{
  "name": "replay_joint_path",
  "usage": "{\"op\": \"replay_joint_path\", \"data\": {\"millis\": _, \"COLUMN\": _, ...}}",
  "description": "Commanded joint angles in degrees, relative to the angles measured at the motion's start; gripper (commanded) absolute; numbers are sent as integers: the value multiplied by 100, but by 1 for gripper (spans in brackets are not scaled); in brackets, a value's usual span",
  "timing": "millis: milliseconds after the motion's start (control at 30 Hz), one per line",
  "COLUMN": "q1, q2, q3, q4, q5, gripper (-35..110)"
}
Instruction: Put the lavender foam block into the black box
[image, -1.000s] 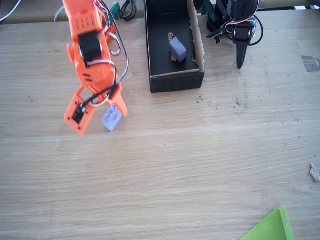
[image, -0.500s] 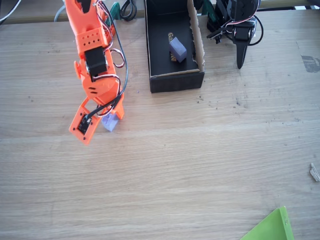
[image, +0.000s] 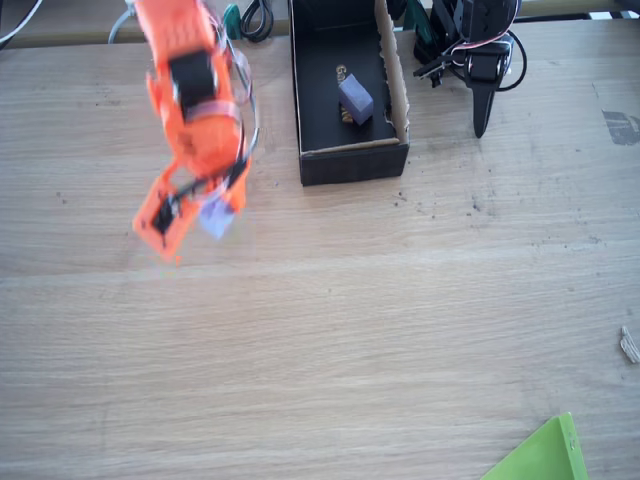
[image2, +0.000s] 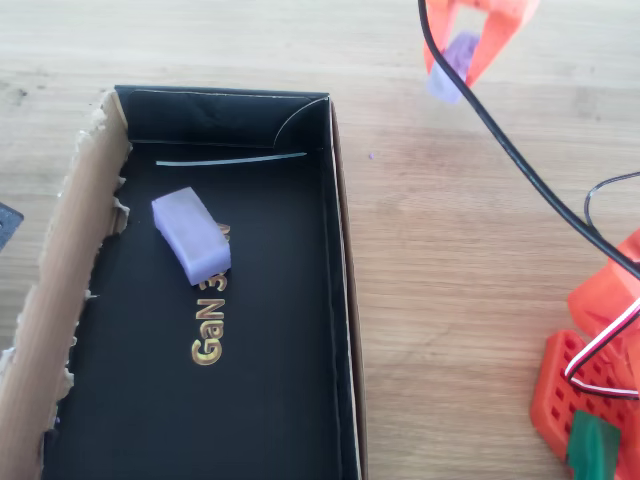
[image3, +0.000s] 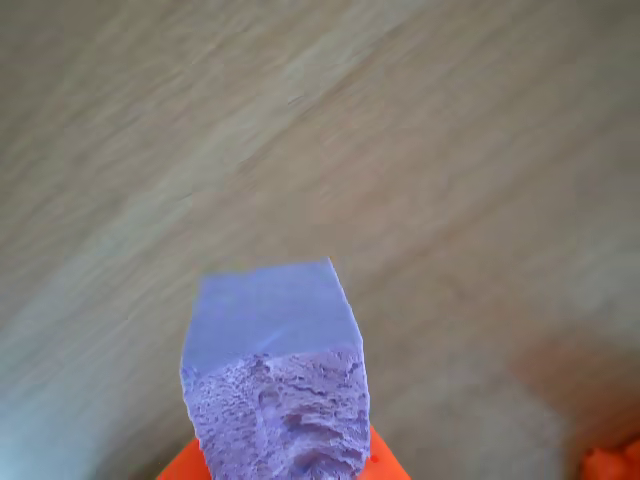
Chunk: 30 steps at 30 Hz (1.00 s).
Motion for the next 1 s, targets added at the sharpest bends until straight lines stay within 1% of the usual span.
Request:
{"op": "replay_joint_path", "data": {"millis": 0, "q1": -141, "q2": 2083, "q3": 229, "q4": 193, "q5": -387, "gripper": 0}}
{"op": "replay_joint_path", "data": {"millis": 100, "q1": -343, "q2": 3103, "q3": 1028, "q4": 185, "q5": -369, "gripper": 0}}
{"op": "replay_joint_path", "data": {"millis": 300, "q1": -879, "q2": 3858, "q3": 1784, "q4": 132, "q5": -290, "gripper": 0}}
{"op": "replay_joint_path", "data": {"millis": 367, "q1": -1424, "q2": 4078, "q3": 2057, "q4": 9, "q5": -457, "gripper": 0}}
{"op": "replay_joint_path", "data": {"millis": 467, "q1": -2355, "q2": 4192, "q3": 2487, "q4": -316, "q5": -448, "gripper": 0}}
{"op": "replay_joint_path", "data": {"millis": 633, "q1": -3841, "q2": 3595, "q3": 2628, "q4": -650, "q5": 334, "gripper": 0}}
{"op": "replay_joint_path", "data": {"millis": 700, "q1": -4298, "q2": 3217, "q3": 2496, "q4": -650, "q5": 835, "gripper": 0}}
{"op": "replay_joint_path", "data": {"millis": 733, "q1": -4491, "q2": 3050, "q3": 2443, "q4": -747, "q5": 896, "gripper": 0}}
{"op": "replay_joint_path", "data": {"millis": 867, "q1": -5019, "q2": 2215, "q3": 1951, "q4": -817, "q5": 1336, "gripper": 0}}
{"op": "replay_joint_path", "data": {"millis": 967, "q1": -5080, "q2": 1854, "q3": 1679, "q4": -905, "q5": 1345, "gripper": 0}}
